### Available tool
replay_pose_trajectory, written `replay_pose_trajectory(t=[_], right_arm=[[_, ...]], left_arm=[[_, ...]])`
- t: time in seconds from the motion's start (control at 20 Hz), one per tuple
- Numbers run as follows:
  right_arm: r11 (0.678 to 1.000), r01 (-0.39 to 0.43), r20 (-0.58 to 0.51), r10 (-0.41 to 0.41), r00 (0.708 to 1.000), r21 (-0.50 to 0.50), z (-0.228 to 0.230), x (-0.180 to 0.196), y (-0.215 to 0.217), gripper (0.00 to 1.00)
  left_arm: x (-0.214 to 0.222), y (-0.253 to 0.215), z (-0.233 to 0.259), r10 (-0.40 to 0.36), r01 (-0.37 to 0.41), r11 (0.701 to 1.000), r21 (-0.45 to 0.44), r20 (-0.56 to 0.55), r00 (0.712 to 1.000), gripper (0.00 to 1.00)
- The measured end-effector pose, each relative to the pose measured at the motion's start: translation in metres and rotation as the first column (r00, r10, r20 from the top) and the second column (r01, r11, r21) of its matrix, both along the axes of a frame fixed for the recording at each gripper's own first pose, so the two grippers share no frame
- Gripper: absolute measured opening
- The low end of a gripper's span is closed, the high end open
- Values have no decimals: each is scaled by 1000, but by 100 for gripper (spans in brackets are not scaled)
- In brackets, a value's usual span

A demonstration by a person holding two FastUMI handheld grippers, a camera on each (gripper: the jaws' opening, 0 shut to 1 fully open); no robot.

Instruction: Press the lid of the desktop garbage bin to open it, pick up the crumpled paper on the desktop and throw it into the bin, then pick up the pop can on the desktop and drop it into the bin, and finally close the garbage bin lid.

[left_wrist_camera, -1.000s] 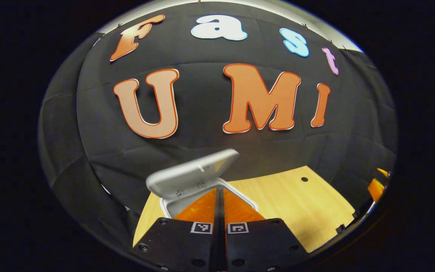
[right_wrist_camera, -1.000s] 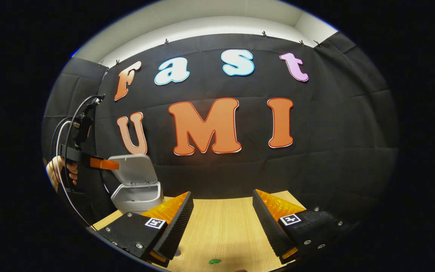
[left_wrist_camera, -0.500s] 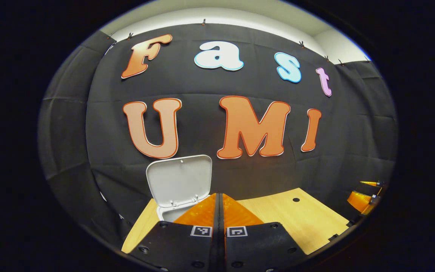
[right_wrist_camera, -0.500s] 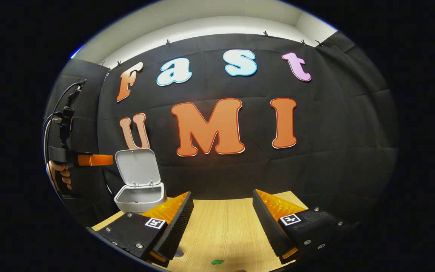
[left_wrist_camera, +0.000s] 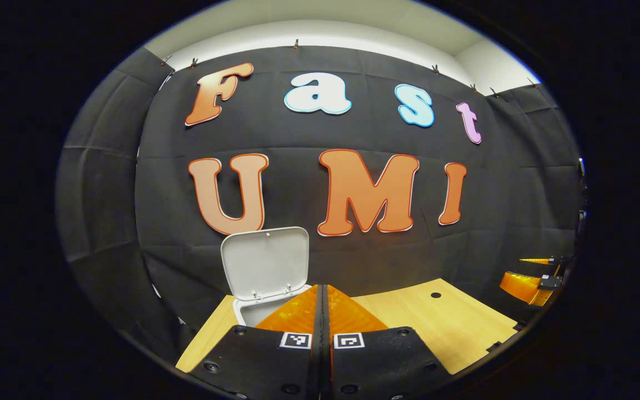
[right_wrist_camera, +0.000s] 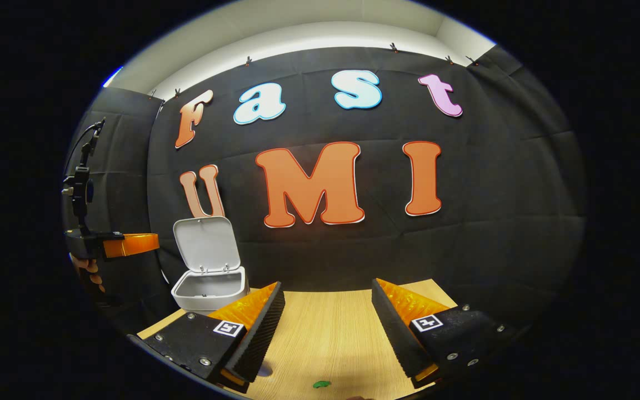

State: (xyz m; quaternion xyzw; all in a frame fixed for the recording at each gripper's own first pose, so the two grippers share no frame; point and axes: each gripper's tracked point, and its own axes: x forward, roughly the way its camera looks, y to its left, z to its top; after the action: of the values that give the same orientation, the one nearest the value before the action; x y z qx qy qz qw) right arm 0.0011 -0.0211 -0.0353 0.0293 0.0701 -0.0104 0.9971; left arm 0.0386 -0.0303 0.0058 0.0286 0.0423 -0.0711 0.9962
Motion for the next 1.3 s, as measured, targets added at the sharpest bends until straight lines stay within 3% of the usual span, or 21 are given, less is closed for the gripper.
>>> replay_pose_trajectory(t=[0.2,0.35,0.4,0.55,0.8,1.0,1.3], right_arm=[[1000,-1,-2,1,1000,-30,-2,-2,0,94],[999,11,-13,-11,1000,-44,-6,-3,-3,94],[998,15,-14,-16,1000,-59,-7,-3,-4,94],[997,7,-17,-8,1000,-71,-7,-5,-3,94],[1000,-2,-48,1,999,-19,-15,-6,-2,94],[998,5,-79,-11,997,-67,-29,-3,-9,94],[998,-10,-222,-3,975,-55,-100,-1,-13,94]], left_arm=[[0,3,-15,15,-15,1000,-11,-14,1000,0],[-5,1,-16,5,-5,1000,-17,-10,1000,18],[-5,1,-17,4,-4,1000,-22,-8,1000,28],[-6,8,-19,19,-19,999,-35,-7,1000,96],[-9,11,-30,24,-24,999,-44,-18,1000,96],[-13,15,-36,21,-22,999,-44,-27,999,96],[-16,23,-50,20,-22,999,-26,-52,998,96]])
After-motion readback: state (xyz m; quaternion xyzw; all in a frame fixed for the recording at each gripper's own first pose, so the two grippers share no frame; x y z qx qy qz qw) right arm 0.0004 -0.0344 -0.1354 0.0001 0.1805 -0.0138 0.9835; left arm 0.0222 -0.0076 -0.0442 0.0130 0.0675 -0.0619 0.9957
